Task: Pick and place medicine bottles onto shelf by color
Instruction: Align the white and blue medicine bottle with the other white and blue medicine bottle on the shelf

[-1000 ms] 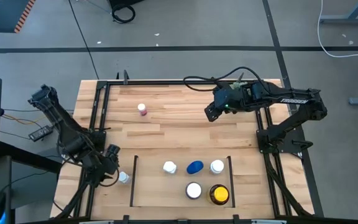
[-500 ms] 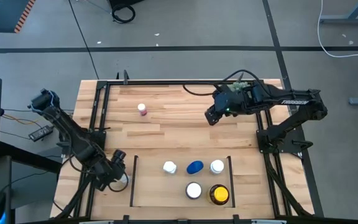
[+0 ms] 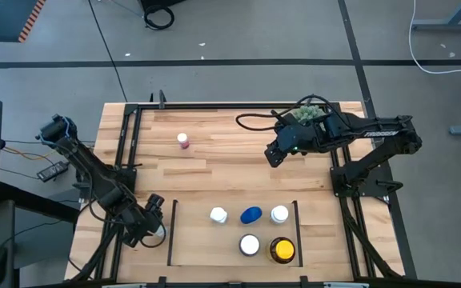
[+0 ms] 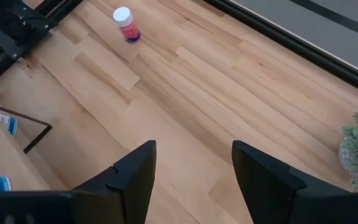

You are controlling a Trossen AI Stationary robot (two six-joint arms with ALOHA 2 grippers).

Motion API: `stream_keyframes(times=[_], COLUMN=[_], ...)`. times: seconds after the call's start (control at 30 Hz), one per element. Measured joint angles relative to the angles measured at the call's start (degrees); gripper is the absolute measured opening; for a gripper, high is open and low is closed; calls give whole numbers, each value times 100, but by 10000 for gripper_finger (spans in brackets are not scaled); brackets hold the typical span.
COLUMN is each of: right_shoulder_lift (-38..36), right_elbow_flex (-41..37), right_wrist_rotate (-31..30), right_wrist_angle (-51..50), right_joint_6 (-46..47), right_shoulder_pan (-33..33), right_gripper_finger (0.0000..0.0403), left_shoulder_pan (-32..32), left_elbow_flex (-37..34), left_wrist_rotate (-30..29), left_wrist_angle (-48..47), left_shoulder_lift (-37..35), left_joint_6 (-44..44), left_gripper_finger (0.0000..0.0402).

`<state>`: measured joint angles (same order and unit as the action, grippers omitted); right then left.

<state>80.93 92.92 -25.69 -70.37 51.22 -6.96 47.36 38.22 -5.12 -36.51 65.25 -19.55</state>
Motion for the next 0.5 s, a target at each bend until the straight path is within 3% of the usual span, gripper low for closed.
stream_keyframes(times=[0.5], right_shoulder_lift=[0], right_elbow_flex=[0], right_wrist_rotate=[-85], right_wrist_angle=[-2], right_joint_6=[22], right_shoulder_pan=[2], right_gripper_finger=[218], left_shoulder_pan=[-1], left_elbow_flex=[0], left_wrist_rotate=[-128], left_wrist_angle=[180], left_shoulder_lift=[339], left_joint_6=[-43], left_gripper_finger=[252])
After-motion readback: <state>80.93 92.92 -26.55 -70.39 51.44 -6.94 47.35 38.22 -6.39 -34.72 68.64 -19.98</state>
